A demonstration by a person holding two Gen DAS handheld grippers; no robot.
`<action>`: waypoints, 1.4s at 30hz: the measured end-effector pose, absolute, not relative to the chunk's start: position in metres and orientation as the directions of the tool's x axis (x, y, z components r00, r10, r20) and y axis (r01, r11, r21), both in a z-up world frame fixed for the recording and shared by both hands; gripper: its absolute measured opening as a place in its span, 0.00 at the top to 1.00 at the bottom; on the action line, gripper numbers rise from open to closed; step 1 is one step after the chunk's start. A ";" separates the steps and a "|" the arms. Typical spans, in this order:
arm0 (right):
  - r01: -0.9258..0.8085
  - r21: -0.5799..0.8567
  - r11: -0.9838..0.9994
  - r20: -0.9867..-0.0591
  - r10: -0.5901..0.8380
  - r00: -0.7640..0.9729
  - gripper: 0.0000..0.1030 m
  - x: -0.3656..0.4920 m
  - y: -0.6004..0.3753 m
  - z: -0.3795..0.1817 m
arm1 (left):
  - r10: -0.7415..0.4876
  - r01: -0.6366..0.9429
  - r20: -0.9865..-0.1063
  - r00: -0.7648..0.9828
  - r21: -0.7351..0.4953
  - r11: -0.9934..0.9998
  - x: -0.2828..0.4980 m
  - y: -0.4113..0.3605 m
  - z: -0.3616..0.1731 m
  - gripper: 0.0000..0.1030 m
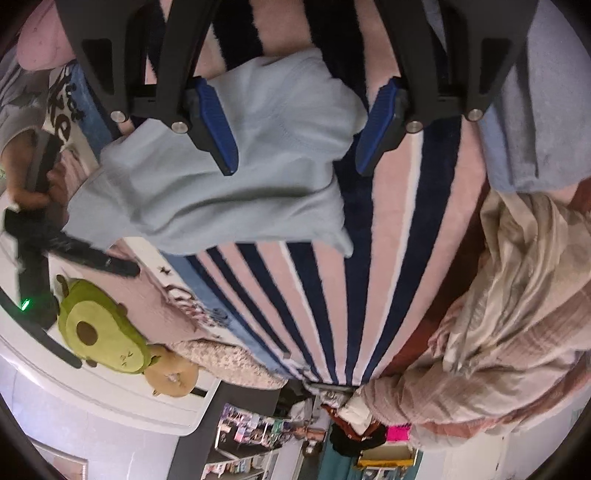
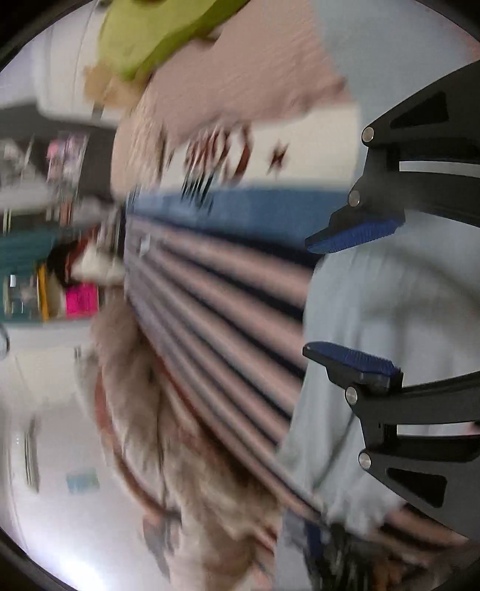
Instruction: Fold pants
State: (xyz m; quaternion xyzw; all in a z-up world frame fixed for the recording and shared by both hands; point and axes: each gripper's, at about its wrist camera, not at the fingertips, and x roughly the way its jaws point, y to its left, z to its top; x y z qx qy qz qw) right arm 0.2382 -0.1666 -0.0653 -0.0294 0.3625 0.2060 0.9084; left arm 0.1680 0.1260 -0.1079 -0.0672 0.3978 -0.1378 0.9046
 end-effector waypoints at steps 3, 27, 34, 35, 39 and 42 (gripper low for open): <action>-0.581 0.166 0.797 -0.688 0.516 0.510 0.49 0.243 -0.122 -0.066 | -0.305 0.192 -0.723 0.620 -0.237 0.952 0.169 0.127 -0.115 0.54; -0.835 0.055 0.548 -0.784 0.541 0.303 0.97 0.276 0.026 -0.130 | -0.356 0.221 -0.732 0.580 -0.280 0.934 0.161 0.133 -0.128 0.87; -0.706 0.132 0.696 -0.759 0.529 0.379 0.97 0.310 0.004 -0.120 | -0.386 0.244 -0.727 0.567 -0.299 0.923 0.157 0.132 -0.128 0.92; -0.693 0.120 0.711 -0.764 0.512 0.393 0.97 0.313 0.003 -0.121 | -0.401 0.252 -0.725 0.560 -0.312 0.916 0.157 0.131 -0.127 0.93; -0.648 0.105 0.754 -0.778 0.468 0.418 0.96 0.321 0.000 -0.126 | -0.431 0.289 -0.732 0.528 -0.322 0.902 0.148 0.124 -0.128 0.94; -0.642 0.106 0.759 -0.811 0.439 0.385 0.76 0.330 0.005 -0.136 | -0.405 0.292 -0.740 0.537 -0.287 0.912 0.145 0.120 -0.127 0.93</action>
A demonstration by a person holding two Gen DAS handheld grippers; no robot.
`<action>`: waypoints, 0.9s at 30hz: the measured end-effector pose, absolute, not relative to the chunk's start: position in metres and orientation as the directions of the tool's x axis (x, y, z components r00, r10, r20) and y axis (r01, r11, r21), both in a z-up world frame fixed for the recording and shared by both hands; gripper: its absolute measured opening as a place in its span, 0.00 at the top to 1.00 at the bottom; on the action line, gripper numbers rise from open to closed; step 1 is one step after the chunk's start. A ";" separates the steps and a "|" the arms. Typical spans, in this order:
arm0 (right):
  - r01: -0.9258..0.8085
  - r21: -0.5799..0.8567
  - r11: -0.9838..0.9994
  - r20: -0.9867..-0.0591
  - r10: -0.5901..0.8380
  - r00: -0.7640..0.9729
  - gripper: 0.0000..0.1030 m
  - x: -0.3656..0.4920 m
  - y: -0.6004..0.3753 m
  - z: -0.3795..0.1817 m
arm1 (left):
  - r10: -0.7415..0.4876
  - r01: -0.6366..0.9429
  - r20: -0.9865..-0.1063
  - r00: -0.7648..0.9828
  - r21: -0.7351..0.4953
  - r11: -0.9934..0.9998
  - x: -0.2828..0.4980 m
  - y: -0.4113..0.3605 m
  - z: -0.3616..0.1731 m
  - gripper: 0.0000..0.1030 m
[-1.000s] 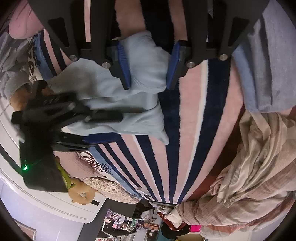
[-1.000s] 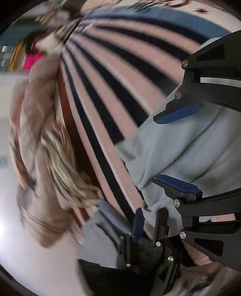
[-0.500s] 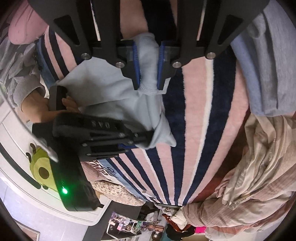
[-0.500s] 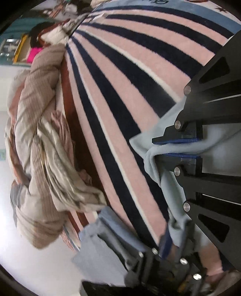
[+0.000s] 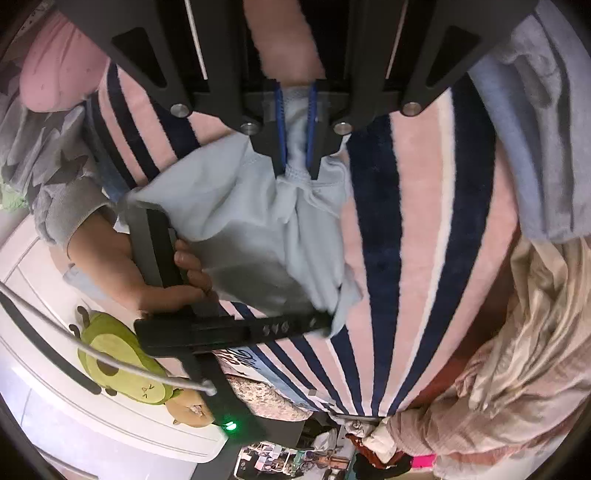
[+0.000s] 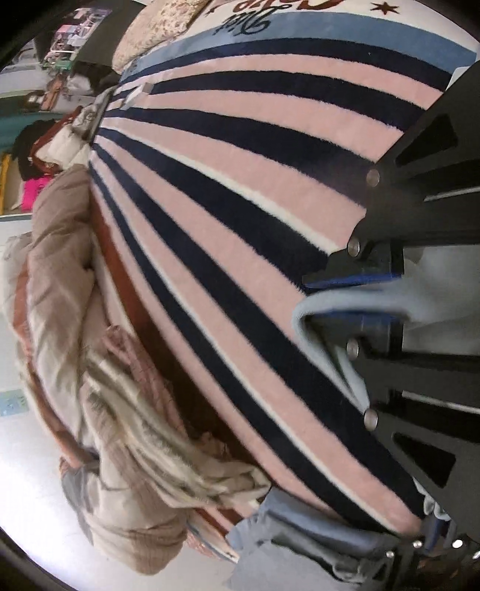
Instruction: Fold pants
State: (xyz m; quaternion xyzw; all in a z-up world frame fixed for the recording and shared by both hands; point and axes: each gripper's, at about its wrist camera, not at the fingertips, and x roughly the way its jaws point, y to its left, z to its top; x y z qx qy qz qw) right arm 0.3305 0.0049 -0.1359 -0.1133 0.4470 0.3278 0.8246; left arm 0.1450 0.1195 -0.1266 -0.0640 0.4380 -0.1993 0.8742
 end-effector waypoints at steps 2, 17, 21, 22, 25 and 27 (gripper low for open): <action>-0.645 0.125 0.754 -0.817 0.447 0.364 0.64 0.331 0.004 -0.138 | -0.426 0.301 -0.727 0.539 -0.306 0.903 0.144 0.124 -0.122 0.91; -0.466 0.043 0.884 -0.806 0.307 0.507 0.34 0.246 -0.135 -0.090 | -0.426 0.331 -0.677 0.601 -0.275 0.903 0.148 0.115 -0.110 0.69; -0.380 0.088 0.921 -0.826 0.280 0.488 0.34 0.235 -0.174 -0.109 | -0.406 0.370 -0.727 0.553 -0.222 0.902 0.141 0.100 -0.116 0.92; -0.370 0.111 0.922 -0.830 0.291 0.476 0.34 0.233 -0.179 -0.113 | -0.400 0.372 -0.743 0.536 -0.217 0.903 0.139 0.098 -0.120 0.93; -0.384 0.248 0.889 -0.812 0.407 0.418 0.55 0.228 -0.191 -0.126 | -0.398 0.357 -0.765 0.506 -0.234 0.904 0.134 0.100 -0.134 0.93; -0.373 0.246 0.895 -0.814 0.400 0.421 0.62 0.229 -0.193 -0.132 | -0.391 0.344 -0.762 0.517 -0.233 0.910 0.129 0.102 -0.133 0.93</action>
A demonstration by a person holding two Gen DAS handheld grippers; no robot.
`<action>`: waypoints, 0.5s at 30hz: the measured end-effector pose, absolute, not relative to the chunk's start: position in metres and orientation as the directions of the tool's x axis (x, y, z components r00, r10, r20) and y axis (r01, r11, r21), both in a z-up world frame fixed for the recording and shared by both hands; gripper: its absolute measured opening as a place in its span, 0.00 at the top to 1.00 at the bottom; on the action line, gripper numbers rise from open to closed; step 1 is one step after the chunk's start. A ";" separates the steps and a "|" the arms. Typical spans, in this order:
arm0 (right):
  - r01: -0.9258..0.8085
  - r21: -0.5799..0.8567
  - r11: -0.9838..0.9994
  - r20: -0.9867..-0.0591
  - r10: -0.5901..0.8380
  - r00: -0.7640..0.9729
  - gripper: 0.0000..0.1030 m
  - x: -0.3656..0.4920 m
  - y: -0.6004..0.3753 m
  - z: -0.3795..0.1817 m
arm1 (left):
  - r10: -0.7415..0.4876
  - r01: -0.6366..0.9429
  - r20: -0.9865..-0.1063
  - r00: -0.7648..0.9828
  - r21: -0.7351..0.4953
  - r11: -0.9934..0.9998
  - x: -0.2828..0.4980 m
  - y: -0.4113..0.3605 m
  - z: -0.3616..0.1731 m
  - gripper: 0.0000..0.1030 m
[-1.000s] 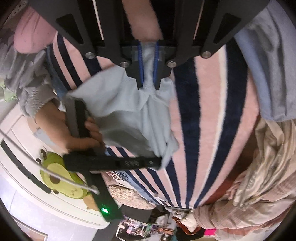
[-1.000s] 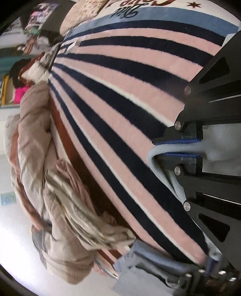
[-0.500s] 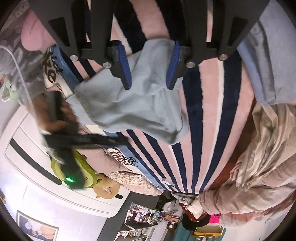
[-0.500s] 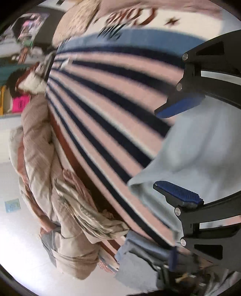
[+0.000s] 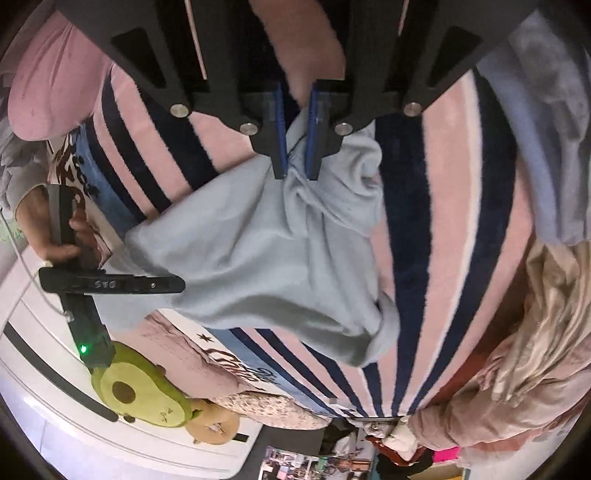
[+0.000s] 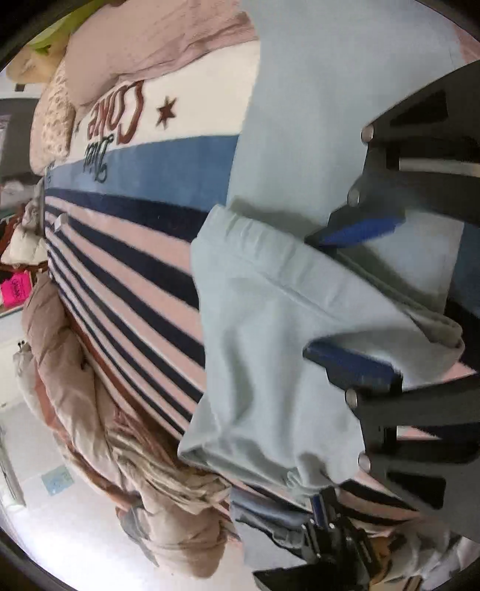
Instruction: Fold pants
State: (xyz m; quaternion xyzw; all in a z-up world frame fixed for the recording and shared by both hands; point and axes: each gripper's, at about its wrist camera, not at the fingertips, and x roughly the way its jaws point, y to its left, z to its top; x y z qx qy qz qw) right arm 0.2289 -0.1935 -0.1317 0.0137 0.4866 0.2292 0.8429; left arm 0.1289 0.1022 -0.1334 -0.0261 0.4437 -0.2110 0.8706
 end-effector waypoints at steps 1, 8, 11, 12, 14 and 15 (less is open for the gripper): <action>-0.378 0.235 0.896 -0.812 0.394 0.430 0.79 0.231 -0.192 -0.132 | -0.383 0.334 -0.761 0.524 -0.230 0.914 0.129 0.104 -0.131 0.93; -0.355 0.196 0.914 -0.768 0.368 0.524 0.92 0.232 -0.193 -0.112 | -0.351 0.296 -0.710 0.610 -0.206 0.933 0.121 0.108 -0.100 0.58; -0.350 0.167 0.922 -0.814 0.330 0.479 0.72 0.228 -0.189 -0.124 | -0.341 0.270 -0.684 0.645 -0.213 0.939 0.121 0.110 -0.087 0.53; -0.337 0.184 0.923 -0.810 0.337 0.480 0.65 0.224 -0.195 -0.123 | -0.339 0.260 -0.674 0.657 -0.219 0.940 0.121 0.111 -0.083 0.48; -0.310 0.200 0.929 -0.783 0.342 0.520 0.57 0.211 -0.216 -0.115 | -0.333 0.241 -0.658 0.676 -0.230 0.943 0.121 0.112 -0.075 0.44; -0.278 0.199 0.940 -0.759 0.327 0.563 0.51 0.202 -0.233 -0.104 | -0.331 0.237 -0.654 0.680 -0.231 0.944 0.120 0.112 -0.073 0.44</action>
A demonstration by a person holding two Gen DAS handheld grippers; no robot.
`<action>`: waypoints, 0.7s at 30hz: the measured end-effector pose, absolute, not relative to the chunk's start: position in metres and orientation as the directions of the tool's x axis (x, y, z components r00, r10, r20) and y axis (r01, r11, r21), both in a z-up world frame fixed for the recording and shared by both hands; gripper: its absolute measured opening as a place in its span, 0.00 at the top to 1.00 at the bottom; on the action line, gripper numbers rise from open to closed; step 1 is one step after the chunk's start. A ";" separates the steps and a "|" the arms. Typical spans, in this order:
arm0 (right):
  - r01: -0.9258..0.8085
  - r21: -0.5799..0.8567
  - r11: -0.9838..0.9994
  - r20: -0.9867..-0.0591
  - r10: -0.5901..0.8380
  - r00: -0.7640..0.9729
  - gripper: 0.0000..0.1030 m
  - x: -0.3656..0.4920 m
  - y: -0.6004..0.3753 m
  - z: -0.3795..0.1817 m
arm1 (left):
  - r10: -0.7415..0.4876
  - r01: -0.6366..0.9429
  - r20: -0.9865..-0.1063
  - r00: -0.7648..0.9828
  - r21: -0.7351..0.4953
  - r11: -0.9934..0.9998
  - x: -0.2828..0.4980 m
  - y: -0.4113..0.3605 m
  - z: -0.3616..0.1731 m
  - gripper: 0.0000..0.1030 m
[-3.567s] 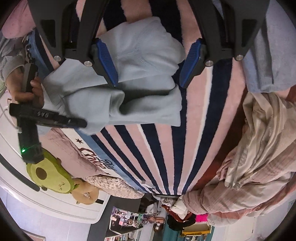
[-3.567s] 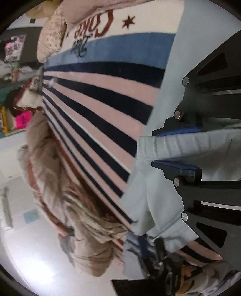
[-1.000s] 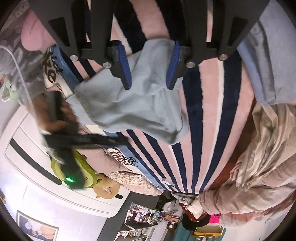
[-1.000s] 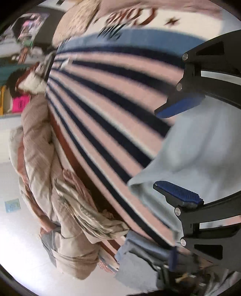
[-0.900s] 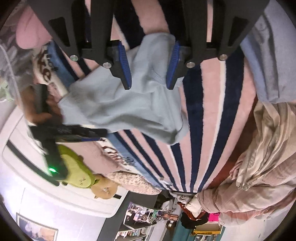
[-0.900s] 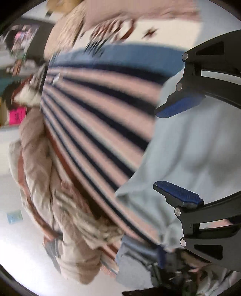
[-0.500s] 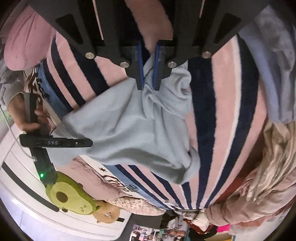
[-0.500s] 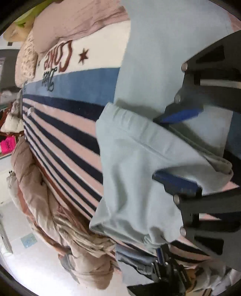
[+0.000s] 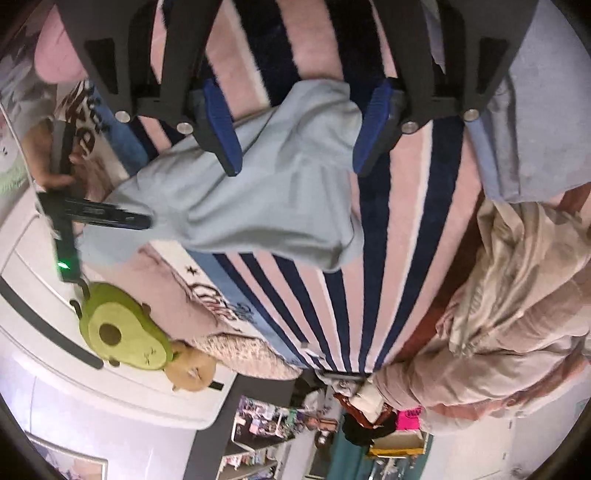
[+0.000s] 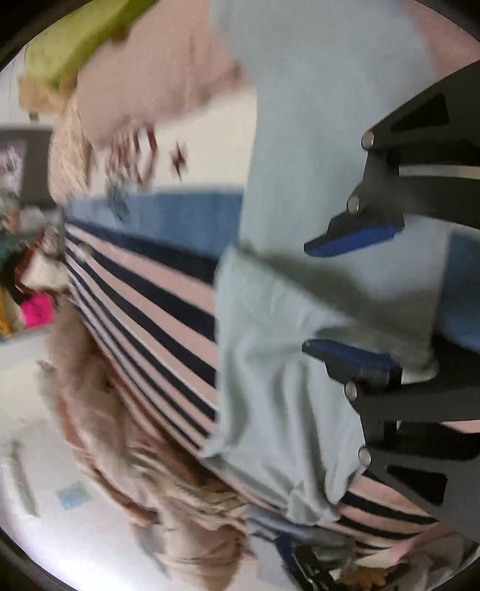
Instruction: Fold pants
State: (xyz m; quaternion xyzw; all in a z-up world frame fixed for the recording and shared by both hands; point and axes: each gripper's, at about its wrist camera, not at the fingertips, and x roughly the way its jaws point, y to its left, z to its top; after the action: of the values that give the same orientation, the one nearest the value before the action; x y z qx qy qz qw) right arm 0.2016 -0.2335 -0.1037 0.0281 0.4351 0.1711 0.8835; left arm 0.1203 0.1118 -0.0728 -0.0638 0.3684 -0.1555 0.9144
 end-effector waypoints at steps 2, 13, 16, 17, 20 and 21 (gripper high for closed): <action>-0.215 0.186 0.959 -0.718 0.282 0.636 0.40 0.185 -0.268 -0.083 | -0.330 0.232 -0.642 0.692 -0.234 0.944 0.119 0.108 -0.066 0.44; 0.192 0.039 0.981 -0.650 -0.121 0.750 0.31 0.147 -0.418 -0.051 | -0.329 0.212 -0.632 0.702 -0.256 0.943 0.116 0.078 -0.055 0.43; 0.133 0.042 0.990 -0.619 -0.079 0.781 0.26 0.159 -0.417 -0.053 | -0.314 0.195 -0.640 0.701 -0.252 0.948 0.119 0.076 -0.057 0.43; 0.107 0.039 0.994 -0.614 -0.060 0.787 0.26 0.164 -0.413 -0.053 | -0.312 0.191 -0.642 0.700 -0.253 0.949 0.120 0.076 -0.058 0.43; 0.054 0.004 0.999 -0.607 -0.041 0.794 0.31 0.181 -0.402 -0.057 | -0.310 0.186 -0.646 0.698 -0.255 0.949 0.124 0.074 -0.061 0.43; 0.057 -0.051 0.997 -0.606 -0.076 0.792 0.42 0.184 -0.395 -0.059 | -0.309 0.185 -0.647 0.698 -0.254 0.949 0.124 0.074 -0.062 0.43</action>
State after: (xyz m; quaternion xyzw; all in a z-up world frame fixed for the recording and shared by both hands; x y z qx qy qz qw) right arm 0.1837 -0.3955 -0.0587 -0.0149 0.3205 -0.0350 0.9465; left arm 0.1244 0.0742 -0.0617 -0.0849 0.3648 -0.1344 0.9174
